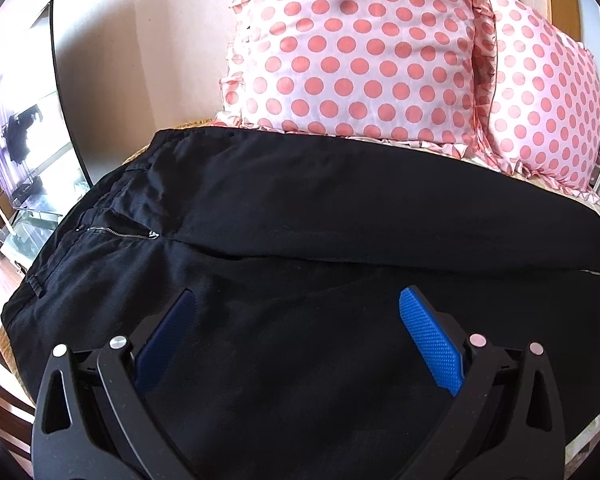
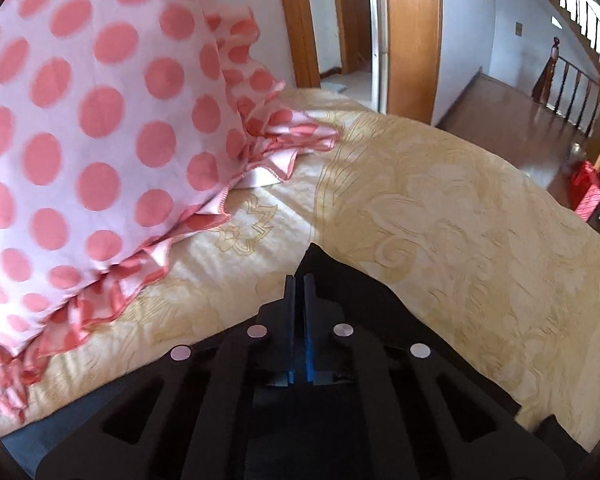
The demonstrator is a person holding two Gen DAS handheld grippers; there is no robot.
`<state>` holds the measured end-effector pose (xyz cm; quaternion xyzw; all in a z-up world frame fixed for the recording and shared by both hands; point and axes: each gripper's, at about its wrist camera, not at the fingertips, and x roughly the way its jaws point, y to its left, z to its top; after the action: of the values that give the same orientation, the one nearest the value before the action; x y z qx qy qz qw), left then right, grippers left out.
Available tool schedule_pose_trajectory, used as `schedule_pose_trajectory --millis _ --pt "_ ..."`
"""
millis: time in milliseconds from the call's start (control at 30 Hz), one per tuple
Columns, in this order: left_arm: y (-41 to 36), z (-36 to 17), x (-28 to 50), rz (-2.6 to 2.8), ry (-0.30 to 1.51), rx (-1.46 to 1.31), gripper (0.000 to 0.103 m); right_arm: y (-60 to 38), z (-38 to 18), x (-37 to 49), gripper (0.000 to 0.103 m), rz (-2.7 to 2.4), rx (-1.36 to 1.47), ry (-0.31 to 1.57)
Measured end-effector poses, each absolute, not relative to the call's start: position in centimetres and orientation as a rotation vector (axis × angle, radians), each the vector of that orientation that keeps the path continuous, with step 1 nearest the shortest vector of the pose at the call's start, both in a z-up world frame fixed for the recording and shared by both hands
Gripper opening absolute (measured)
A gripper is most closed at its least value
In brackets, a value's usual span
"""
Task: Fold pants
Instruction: 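Grasp the trouser leg hems with the right tool and lift them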
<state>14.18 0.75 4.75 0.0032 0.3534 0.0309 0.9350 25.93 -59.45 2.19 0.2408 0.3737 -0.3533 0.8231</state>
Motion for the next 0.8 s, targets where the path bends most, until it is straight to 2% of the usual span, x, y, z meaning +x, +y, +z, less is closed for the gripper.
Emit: schedule_pose_trajectory --millis 333,500,667,700,800 --pt "0.8 5.5 12.1 0.042 0.685 -0.01 0.101 -55.4 6.1 14.2 0.003 -0.54 0.56 0.608" --pt "0.7 5.5 11.7 0.03 0.684 -0.021 0.101 -53.0 4.2 7.7 0.003 -0.49 0.616 0.627" --pt "0.4 5.5 11.2 0.028 0.68 -0.009 0.101 -53.1 2.3 5.2 0.005 -0.45 0.717 0.656" --pt "0.4 5.6 11.1 0.031 0.678 -0.006 0.101 -53.4 2.2 4.9 0.011 -0.444 0.759 0.652" --pt "0.7 5.6 11.0 0.037 0.678 -0.01 0.101 -54.1 2.1 4.7 0.044 -0.426 0.837 0.633"
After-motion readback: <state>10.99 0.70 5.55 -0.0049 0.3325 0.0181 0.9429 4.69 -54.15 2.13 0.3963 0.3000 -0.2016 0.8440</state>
